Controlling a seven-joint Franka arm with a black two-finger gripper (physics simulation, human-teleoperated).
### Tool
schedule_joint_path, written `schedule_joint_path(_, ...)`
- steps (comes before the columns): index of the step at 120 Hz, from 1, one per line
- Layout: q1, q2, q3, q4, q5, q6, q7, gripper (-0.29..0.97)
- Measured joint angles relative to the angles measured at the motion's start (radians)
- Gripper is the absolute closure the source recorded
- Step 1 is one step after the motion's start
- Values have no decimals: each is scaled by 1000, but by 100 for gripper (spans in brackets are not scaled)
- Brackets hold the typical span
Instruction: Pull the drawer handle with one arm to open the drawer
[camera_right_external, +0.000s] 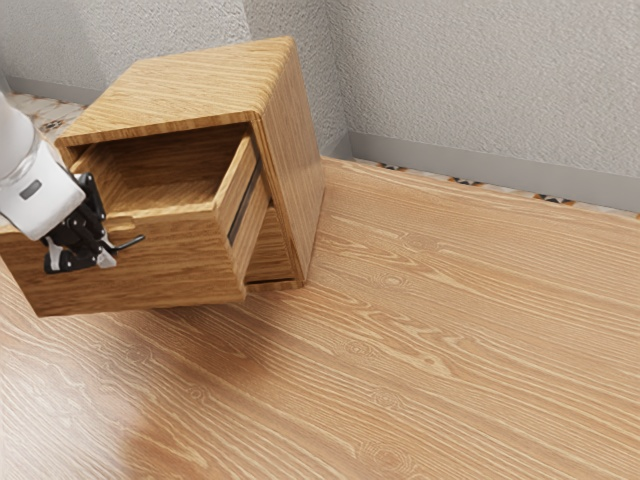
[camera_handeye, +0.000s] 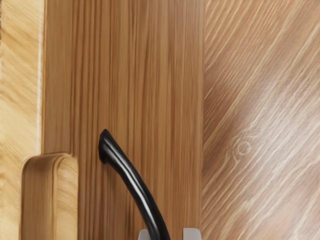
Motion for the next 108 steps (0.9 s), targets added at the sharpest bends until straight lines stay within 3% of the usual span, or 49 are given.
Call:
schedule_joint_path(21,0,-8,-1,-9,1,3,-8,78)
schedule_joint_path(40,-4,-9,-1,-7,-5,-16,-11,64)
schedule_joint_path(64,-4,-22,0,43,-8,-74,-12,56)
schedule_joint_path(80,-4,-16,-42,279,-20,-199,-12,51)
schedule_joint_path(92,-52,175,-116,599,-63,-326,-35,31)
schedule_joint_path(99,-156,289,-45,728,-77,-420,-107,24)
schedule_joint_path(108,-213,335,6,778,-111,-521,-235,16)
